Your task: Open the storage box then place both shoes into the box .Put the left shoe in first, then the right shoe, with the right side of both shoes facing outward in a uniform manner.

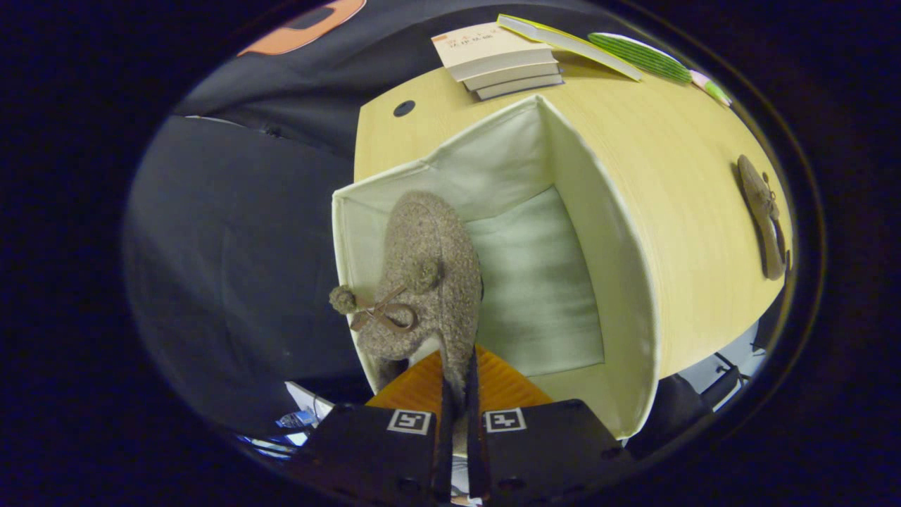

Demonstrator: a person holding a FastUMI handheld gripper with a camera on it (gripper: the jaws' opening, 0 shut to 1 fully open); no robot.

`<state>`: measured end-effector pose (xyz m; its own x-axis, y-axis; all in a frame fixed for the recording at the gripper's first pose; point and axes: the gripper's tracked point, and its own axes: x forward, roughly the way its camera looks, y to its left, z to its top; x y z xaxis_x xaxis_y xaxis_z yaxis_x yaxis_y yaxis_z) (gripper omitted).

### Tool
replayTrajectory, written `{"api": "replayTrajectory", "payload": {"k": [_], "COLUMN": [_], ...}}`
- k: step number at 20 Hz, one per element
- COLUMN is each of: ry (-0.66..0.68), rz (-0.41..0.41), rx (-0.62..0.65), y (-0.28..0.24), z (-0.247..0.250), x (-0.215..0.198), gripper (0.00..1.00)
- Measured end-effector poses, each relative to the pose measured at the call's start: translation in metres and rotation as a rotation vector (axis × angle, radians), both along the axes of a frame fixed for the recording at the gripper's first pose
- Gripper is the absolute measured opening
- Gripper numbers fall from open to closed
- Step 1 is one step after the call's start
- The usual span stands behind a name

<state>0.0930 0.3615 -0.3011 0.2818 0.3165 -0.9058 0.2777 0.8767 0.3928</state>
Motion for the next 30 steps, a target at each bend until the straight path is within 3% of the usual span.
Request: {"api": "replayTrajectory", "payload": {"k": [4, 7, 13, 18, 24, 30], "ry": [-0.027, -0.078, -0.274, -0.404, -0.459, -0.367], "rz": [0.022, 0.065, 0.15, 0.165, 0.093, -0.003], "rx": [0.017, -0.014, -0.139, -0.245, -0.384, -0.461], "y": [0.009, 0.006, -0.045, -0.133, -0.293, -0.446], "z": [0.003, 0.017, 0.07, 0.119, 0.147, 0.124], "x": [0.002, 0.0, 0.005, 0.003, -0.026, -0.065], "gripper": [0.68, 0.85, 0.88, 0.88, 0.89, 0.89]}}
